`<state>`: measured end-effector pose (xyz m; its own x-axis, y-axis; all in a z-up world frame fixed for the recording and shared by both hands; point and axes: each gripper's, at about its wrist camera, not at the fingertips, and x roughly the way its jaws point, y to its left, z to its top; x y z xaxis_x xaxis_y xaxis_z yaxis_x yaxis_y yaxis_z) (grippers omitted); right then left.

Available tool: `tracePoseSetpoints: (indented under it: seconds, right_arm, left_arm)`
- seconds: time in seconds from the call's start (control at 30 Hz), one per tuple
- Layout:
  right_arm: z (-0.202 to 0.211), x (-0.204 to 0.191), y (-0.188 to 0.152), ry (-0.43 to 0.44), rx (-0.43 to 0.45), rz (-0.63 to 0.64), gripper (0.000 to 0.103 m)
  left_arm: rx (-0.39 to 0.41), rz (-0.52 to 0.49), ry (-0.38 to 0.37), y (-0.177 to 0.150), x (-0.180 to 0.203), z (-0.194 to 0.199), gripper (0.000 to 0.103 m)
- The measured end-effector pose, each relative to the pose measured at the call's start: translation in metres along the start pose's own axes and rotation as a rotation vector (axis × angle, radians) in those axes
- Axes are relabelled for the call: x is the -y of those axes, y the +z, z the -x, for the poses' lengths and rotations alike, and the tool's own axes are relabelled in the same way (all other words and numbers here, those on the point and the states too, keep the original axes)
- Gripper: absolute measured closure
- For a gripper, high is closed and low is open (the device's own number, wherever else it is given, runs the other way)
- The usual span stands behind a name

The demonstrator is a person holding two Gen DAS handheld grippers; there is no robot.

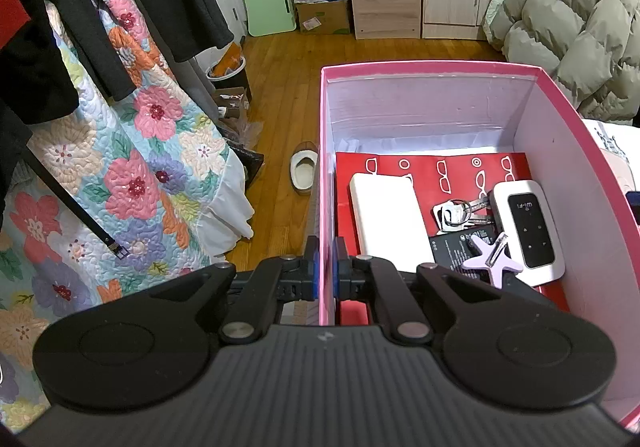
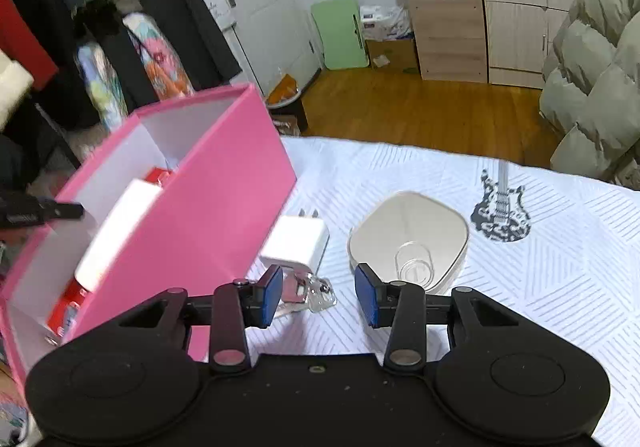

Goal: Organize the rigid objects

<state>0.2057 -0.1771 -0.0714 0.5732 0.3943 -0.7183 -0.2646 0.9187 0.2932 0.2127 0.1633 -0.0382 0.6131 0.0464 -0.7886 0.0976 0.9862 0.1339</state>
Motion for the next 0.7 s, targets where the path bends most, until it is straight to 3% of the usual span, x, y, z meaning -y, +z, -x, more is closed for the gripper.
tracePoseSetpoints:
  seconds: [0.27, 0.33, 0.37, 0.57, 0.7]
  right_arm:
    - [-0.036, -0.023, -0.009, -0.086, -0.022, 0.204, 0.053]
    - [-0.035, -0.024, -0.009, -0.071, -0.010, 0.194, 0.077]
    - [-0.031, -0.024, -0.009, -0.063, -0.006, 0.179, 0.099]
    - [0.015, -0.014, -0.001, -0.008, 0.123, 0.013, 0.099]
    - [0.042, -0.022, 0.010, 0.064, 0.163, 0.010, 0.099]
  left_arm:
    - [-0.003, -0.002, 0.003, 0.001, -0.001, 0.000, 0.098]
    - [-0.004, -0.002, 0.004, 0.001, 0.000, 0.000, 0.098]
    - [-0.005, -0.003, 0.004, 0.001, 0.000, 0.000, 0.098]
    - [-0.011, 0.002, -0.005, 0.000, -0.001, -0.001, 0.098]
    - [-0.013, 0.015, -0.018, 0.001, -0.002, -0.001, 0.098]
